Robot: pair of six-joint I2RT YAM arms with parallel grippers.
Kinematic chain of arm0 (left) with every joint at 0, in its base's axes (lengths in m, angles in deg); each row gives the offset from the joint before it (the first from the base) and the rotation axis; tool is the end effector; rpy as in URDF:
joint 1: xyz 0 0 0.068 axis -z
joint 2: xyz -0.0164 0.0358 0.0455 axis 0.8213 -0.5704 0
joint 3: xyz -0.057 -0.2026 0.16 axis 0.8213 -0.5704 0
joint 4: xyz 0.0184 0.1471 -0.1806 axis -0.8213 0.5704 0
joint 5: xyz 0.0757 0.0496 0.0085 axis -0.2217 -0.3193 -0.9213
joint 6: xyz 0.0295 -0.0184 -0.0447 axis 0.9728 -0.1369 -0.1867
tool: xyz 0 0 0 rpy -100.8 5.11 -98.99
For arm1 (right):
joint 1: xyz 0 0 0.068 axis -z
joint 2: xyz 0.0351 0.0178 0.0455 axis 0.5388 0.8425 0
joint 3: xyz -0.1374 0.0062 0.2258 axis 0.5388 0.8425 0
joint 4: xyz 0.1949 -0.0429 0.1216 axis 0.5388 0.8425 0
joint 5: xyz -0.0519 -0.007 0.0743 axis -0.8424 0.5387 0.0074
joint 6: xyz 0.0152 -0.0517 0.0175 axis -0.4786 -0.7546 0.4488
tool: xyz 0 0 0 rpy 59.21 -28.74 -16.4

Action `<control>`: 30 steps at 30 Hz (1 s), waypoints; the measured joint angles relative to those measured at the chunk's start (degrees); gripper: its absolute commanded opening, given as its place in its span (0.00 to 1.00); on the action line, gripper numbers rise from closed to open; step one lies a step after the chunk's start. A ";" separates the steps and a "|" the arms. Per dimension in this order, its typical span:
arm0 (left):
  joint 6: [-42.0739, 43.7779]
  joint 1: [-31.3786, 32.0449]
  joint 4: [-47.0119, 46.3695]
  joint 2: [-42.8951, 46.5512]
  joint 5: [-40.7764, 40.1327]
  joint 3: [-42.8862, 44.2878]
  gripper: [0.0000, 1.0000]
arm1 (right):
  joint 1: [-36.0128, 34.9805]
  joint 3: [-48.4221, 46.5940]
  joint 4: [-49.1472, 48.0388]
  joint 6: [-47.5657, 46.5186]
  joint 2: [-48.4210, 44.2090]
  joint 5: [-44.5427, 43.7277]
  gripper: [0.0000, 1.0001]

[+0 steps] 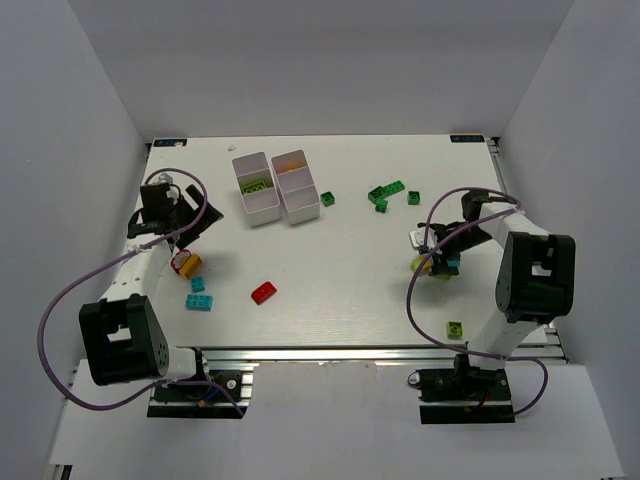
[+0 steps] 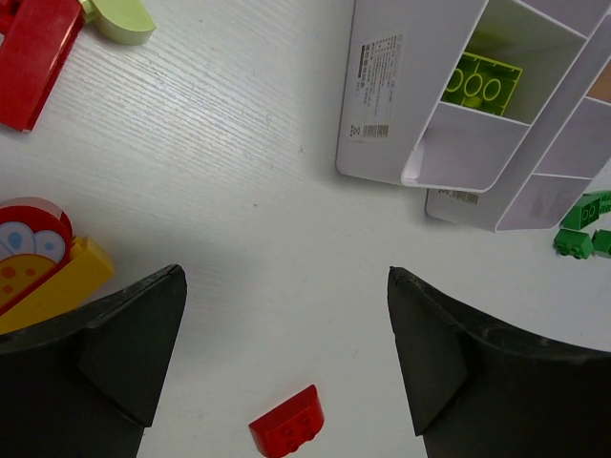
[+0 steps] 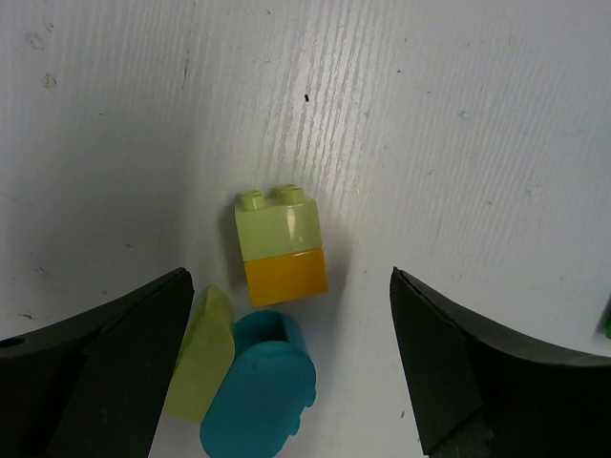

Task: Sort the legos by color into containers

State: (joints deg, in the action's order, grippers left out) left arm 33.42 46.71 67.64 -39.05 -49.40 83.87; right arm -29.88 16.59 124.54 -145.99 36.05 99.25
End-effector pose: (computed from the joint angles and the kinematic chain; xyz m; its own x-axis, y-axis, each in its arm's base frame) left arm 0.2638 0.0312 0.2468 -0.6051 -0.6011 -0.5220 -0.3673 0.7925 -0.4869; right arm 0.2721 0.0105 0.1851 0.3765 -0.7644 -0.5234 -0.9244 -0.2724 -0.2671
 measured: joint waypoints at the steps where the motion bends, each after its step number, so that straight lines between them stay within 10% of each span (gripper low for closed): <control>1: -0.02 0.00 -0.15 0.07 0.20 -0.22 0.95 | 0.00 -0.11 0.07 0.00 0.44 -0.22 0.87; 15: -1.38 0.00 -3.98 0.09 5.57 -1.62 0.94 | -1.81 -2.93 -0.04 -0.02 5.55 -2.29 0.76; 30: -5.60 8.09 -15.34 1.81 16.48 -6.19 0.86 | -2.43 -5.18 1.20 -0.22 7.91 -4.46 0.32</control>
State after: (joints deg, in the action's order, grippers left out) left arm 27.82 54.79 52.29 -37.24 -32.92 77.68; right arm -32.30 11.41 125.74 -146.21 43.97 94.80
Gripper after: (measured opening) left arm 0.863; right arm 0.390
